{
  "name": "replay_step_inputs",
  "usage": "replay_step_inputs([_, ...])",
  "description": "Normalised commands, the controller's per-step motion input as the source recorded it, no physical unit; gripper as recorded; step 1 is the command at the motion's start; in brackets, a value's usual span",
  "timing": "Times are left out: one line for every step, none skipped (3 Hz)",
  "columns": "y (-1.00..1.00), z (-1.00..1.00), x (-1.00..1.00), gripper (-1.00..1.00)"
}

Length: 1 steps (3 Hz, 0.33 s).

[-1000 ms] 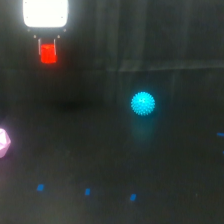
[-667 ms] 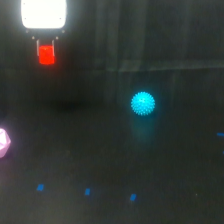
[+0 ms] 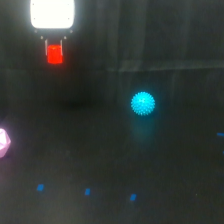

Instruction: Pick up the red object from the table

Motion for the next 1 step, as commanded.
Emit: replay_step_inputs([-0.22,0.81,0.03,-1.0])
